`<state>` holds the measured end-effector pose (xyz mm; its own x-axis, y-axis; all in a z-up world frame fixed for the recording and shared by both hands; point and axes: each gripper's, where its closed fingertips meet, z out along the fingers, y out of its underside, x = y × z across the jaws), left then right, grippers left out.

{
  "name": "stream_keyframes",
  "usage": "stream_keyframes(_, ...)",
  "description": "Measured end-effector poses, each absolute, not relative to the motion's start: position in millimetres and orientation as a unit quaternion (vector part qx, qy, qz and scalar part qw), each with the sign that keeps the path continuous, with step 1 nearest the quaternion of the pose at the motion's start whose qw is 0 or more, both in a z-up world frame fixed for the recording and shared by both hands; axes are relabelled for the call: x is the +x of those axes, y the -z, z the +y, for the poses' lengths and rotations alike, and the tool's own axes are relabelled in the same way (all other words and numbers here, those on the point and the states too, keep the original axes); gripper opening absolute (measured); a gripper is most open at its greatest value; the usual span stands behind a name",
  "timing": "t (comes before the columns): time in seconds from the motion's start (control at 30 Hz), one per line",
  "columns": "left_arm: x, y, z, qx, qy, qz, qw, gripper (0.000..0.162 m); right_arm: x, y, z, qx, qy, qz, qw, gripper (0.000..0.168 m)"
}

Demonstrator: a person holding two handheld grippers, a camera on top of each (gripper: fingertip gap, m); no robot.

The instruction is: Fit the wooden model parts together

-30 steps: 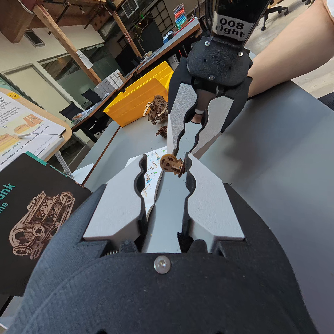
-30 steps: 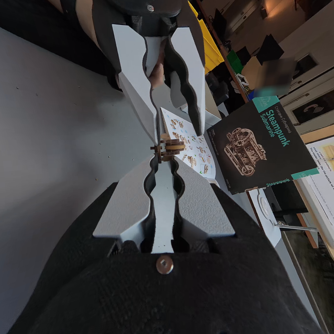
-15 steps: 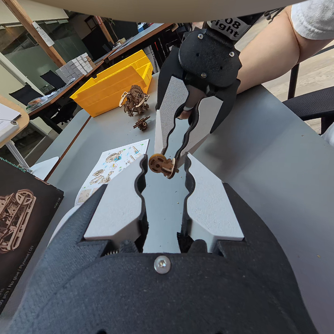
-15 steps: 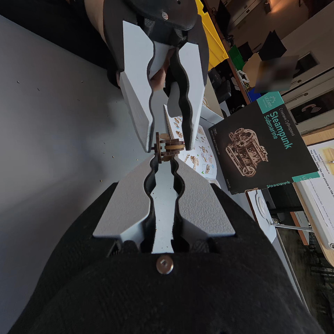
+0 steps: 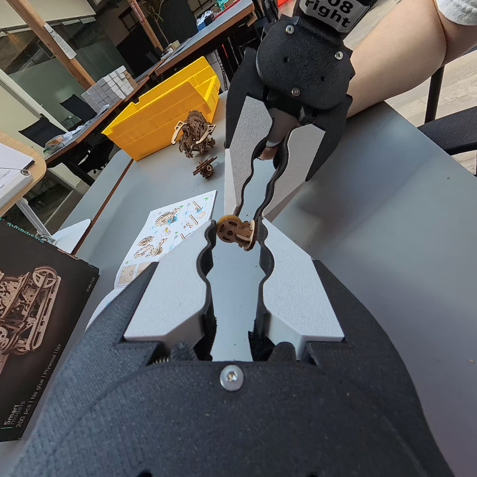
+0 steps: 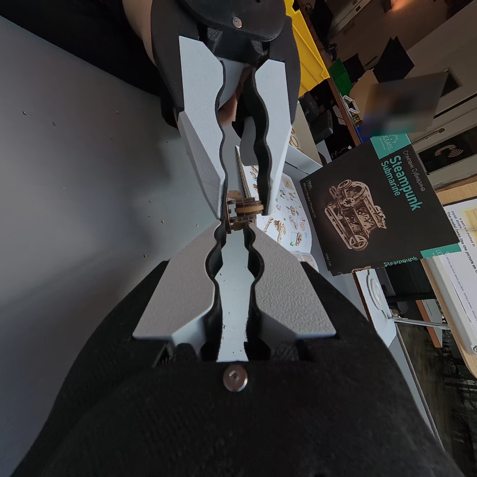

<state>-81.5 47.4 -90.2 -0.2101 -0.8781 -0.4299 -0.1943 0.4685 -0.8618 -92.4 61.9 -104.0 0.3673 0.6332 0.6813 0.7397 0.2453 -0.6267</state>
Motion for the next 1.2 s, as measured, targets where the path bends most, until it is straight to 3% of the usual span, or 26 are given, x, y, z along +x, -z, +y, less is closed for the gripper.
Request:
stream_keyframes(0.33, -80.9, 99.2, 44.8, -0.385, 0.318, 0.719, 0.483, 0.025, -93.3, 115.3, 59.5, -0.649, -0.001, -0.554, 0.522, 0.011)
stream_keyframes(0.37, -82.0, 101.5, 37.8, -0.371, 0.321, 0.731, 0.474, 0.000, -92.2, 115.1, 61.0, -0.658, -0.008, -0.544, 0.521, 0.011)
stream_keyframes(0.53, -80.9, 99.0, 39.2, -0.361, 0.304, 0.725, 0.502, 0.002, -90.7, 112.5, 64.3, -0.665, -0.030, -0.526, 0.529, 0.012)
stream_keyframes(0.73, -85.3, 75.9, 45.6, -0.355, 0.343, 0.684, 0.537, 0.019, -83.4, 122.9, 67.3, -0.686, -0.035, -0.523, 0.505, 0.012)
stream_keyframes(0.87, -87.6, 87.1, 57.0, -0.391, 0.358, 0.686, 0.498, 0.033, -84.1, 119.6, 67.5, -0.681, -0.033, -0.522, 0.512, 0.012)
stream_keyframes(1.2, -88.1, 90.7, 55.4, -0.403, 0.381, 0.686, 0.470, 0.024, -85.2, 110.9, 65.0, -0.663, -0.027, -0.527, 0.531, 0.012)
